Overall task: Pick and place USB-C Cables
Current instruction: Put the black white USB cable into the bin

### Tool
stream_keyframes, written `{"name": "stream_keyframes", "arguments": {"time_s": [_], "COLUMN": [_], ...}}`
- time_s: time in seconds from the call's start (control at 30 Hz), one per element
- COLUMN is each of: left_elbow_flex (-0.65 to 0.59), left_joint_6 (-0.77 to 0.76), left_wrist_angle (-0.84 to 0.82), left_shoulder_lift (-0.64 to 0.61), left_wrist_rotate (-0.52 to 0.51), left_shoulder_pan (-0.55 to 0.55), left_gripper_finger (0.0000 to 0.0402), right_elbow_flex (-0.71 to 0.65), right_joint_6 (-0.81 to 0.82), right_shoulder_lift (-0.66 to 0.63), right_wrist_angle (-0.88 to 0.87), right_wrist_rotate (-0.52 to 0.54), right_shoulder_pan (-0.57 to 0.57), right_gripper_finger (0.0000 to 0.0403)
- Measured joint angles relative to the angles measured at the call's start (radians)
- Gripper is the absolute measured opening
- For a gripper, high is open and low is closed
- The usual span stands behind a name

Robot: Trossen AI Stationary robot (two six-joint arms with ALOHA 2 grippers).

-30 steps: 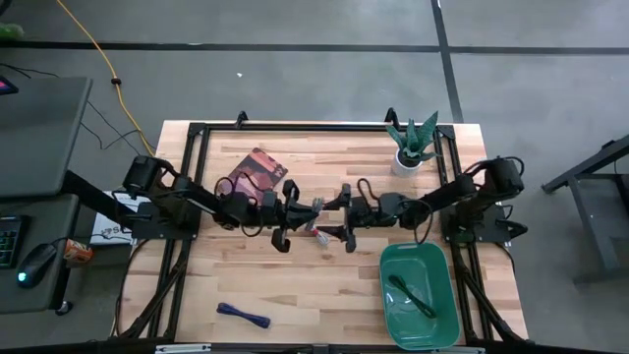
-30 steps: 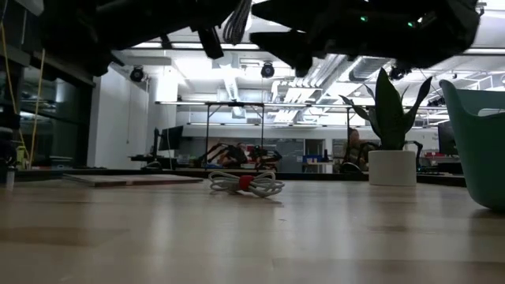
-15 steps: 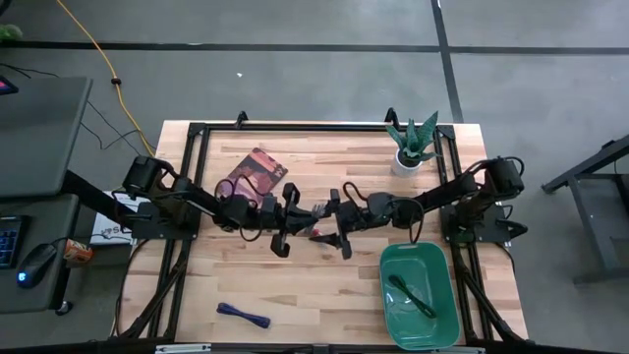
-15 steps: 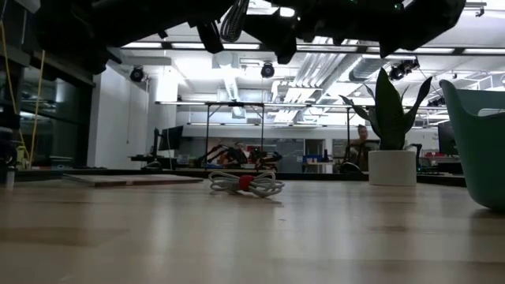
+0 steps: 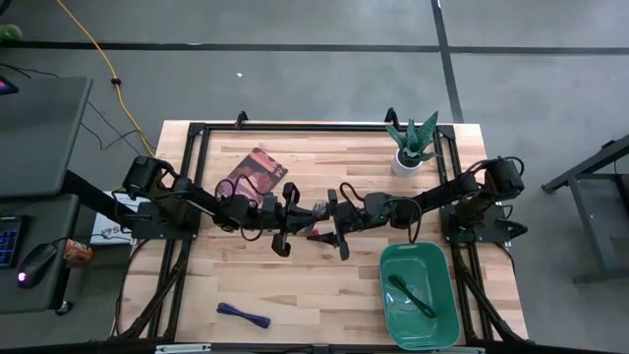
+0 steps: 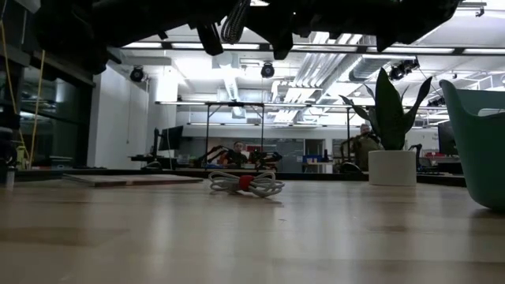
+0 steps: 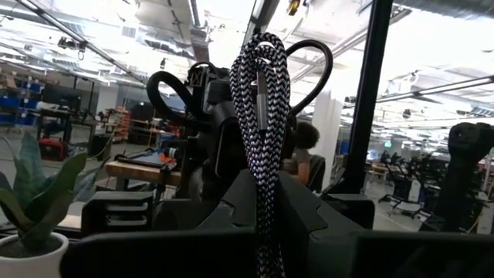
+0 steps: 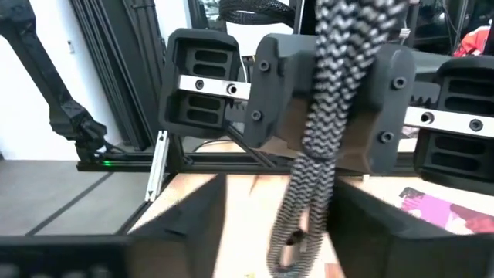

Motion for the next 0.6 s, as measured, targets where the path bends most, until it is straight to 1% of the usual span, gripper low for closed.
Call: {"name": "stream_keyframes", "arguments": {"time_s": [0.07, 0.17, 0.2, 0.23, 0.3, 0.37, 0.47, 0.53, 0.6], "left_elbow_flex": [0.000, 0.000, 0.000, 0.000, 0.000, 0.000, -0.001, -0.013, -0.024], "left_joint_6": [0.000, 0.000, 0.000, 0.000, 0.000, 0.007, 0.017, 0.003, 0.003], "left_wrist_angle": [-0.001, -0.019, -0.025, -0.027, -0.033, -0.068, -0.158, -0.233, -0.291], "left_shoulder_lift": [0.000, 0.000, 0.000, 0.000, 0.000, -0.012, -0.064, -0.118, -0.171], "left_wrist_rotate": [0.000, 0.004, 0.004, 0.003, 0.000, 0.003, 0.004, 0.005, 0.004], "left_shoulder_pan": [0.000, -0.001, -0.001, -0.001, 0.000, 0.008, 0.026, 0.035, 0.041], "left_gripper_finger": [0.0000, 0.0005, 0.0009, 0.0014, 0.0029, 0.0049, 0.0086, 0.0114, 0.0142], "right_elbow_flex": [0.000, 0.000, 0.000, 0.000, 0.000, 0.000, 0.000, -0.002, -0.002], "right_joint_6": [-0.024, -0.050, -0.056, -0.055, -0.050, -0.053, -0.079, -0.082, -0.096], "right_shoulder_lift": [0.000, 0.000, 0.000, 0.000, -0.002, -0.002, -0.007, -0.018, -0.049], "right_wrist_angle": [-0.001, -0.022, -0.031, -0.037, -0.049, -0.068, -0.094, -0.120, -0.188], "right_wrist_rotate": [0.003, 0.002, -0.001, -0.003, -0.011, -0.013, -0.012, -0.011, -0.001], "right_shoulder_pan": [-0.001, -0.008, -0.011, -0.015, -0.022, -0.026, -0.027, -0.027, -0.027], "right_gripper_finger": [0.0133, 0.0037, 0.0021, 0.0019, 0.0031, 0.0031, 0.0011, 0.0013, 0.0016]}}
